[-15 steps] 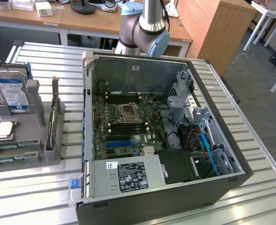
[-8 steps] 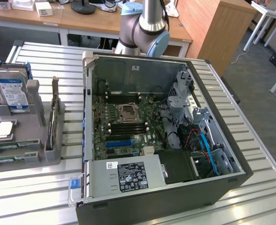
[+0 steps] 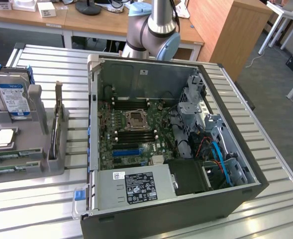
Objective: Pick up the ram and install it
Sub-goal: 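Pick up the ram and move it above insertion slot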
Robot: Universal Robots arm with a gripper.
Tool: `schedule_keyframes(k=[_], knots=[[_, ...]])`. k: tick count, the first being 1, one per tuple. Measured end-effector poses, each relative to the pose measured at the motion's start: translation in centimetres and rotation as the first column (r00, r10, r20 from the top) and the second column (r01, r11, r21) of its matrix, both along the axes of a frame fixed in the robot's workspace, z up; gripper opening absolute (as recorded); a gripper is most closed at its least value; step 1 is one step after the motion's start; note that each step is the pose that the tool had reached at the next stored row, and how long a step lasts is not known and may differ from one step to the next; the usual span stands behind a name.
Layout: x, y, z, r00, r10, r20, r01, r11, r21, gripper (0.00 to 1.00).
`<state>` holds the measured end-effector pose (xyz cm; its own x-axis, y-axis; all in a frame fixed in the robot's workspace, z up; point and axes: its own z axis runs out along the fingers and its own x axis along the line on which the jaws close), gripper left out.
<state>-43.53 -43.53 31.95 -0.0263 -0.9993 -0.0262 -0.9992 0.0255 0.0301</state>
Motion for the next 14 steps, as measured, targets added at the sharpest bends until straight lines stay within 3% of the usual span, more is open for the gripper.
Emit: schedule_keyframes(k=[14], knots=[[0.00,-0.22,0.00,1.0000,0.000,-0.0001,0.000,1.0000,0.0000,0.30]])
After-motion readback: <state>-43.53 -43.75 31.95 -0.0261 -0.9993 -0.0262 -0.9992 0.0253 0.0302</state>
